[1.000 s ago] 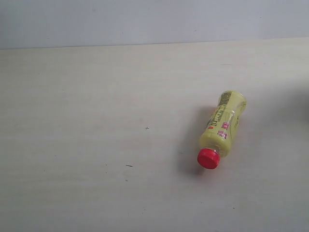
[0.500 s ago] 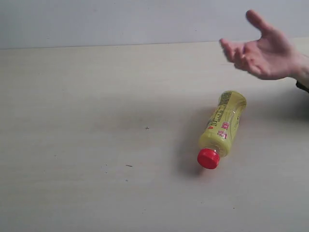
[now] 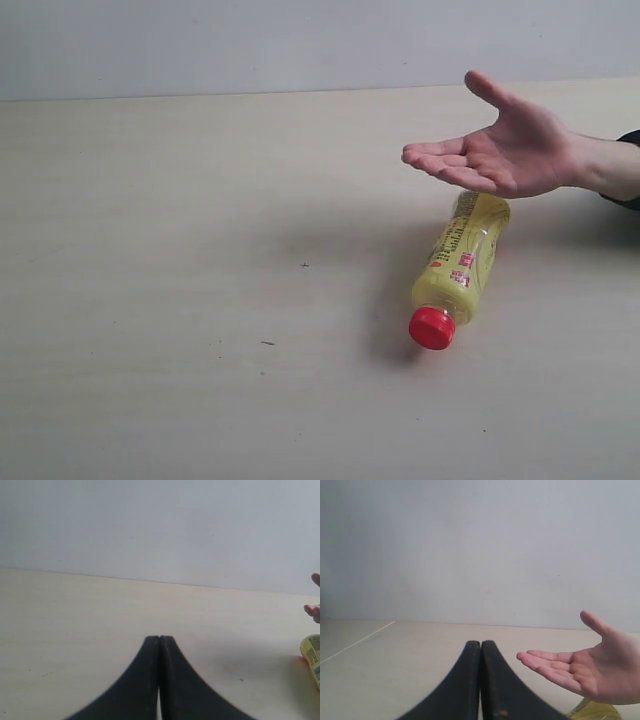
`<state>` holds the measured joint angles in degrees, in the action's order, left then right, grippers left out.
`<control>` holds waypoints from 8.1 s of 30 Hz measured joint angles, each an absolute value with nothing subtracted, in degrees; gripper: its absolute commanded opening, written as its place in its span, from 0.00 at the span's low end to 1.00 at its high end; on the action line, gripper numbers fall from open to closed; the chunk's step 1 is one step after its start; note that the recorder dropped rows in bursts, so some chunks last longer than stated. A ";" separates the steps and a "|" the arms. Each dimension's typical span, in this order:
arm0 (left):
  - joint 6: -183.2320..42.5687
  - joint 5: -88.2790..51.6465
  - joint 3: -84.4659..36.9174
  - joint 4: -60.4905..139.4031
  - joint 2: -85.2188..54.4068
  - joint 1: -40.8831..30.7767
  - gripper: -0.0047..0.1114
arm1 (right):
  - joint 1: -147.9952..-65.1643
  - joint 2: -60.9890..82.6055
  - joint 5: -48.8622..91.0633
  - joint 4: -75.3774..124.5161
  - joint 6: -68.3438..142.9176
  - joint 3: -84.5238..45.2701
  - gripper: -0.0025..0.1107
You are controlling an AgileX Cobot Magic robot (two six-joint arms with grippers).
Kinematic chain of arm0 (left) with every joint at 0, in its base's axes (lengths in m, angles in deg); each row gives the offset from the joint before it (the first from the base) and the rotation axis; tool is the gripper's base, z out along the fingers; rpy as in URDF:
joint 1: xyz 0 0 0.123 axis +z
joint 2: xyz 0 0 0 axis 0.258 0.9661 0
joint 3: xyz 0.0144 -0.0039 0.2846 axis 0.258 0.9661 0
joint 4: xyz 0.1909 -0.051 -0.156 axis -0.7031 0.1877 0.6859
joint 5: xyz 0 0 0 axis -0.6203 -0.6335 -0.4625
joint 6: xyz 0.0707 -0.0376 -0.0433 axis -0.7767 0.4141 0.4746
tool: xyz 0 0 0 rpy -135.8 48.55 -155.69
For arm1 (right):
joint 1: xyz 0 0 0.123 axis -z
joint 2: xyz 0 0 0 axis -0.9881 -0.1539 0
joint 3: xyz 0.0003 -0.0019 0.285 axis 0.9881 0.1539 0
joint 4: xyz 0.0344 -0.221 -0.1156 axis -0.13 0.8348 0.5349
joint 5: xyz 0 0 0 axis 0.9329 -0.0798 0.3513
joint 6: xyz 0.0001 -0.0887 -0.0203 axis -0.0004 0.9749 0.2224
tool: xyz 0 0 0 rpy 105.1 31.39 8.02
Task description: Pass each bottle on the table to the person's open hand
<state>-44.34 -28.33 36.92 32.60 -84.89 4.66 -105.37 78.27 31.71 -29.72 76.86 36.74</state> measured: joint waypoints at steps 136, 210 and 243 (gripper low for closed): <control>-44.34 -28.83 36.92 32.60 -84.89 4.66 0.04 | -105.37 -18.33 46.30 29.87 -1.54 -1.38 0.02; -44.34 -28.83 36.92 32.60 -84.89 4.66 0.04 | -98.72 -18.63 67.04 29.40 31.45 -27.30 0.06; -44.34 -28.83 36.92 32.60 -84.89 4.66 0.04 | -98.72 -5.71 67.71 28.13 30.37 -27.30 0.76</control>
